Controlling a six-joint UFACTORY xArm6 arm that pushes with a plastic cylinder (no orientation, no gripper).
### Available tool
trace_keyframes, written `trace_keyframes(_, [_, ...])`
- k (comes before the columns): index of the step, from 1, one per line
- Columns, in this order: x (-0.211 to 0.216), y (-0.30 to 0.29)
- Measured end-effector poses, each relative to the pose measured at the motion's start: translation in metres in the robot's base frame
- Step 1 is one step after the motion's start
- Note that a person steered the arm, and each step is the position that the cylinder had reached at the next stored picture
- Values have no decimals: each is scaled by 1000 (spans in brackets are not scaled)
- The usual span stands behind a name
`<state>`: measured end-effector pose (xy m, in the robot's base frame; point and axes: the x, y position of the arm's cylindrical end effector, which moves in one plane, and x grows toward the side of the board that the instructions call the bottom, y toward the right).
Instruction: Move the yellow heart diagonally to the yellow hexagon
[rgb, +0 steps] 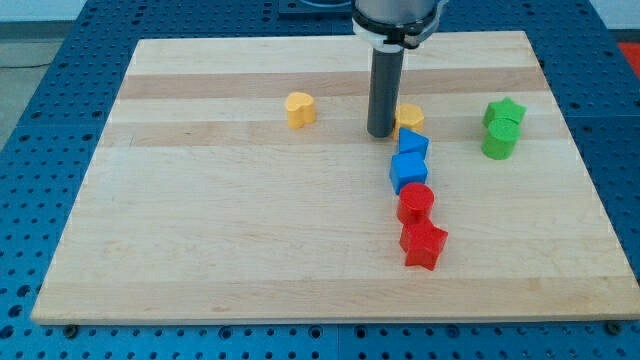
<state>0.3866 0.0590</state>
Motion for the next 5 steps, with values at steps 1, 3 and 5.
trace_keyframes(1, [-5,-8])
trace_keyframes(3, [-5,-92])
trace_keyframes(5, [-14,-160])
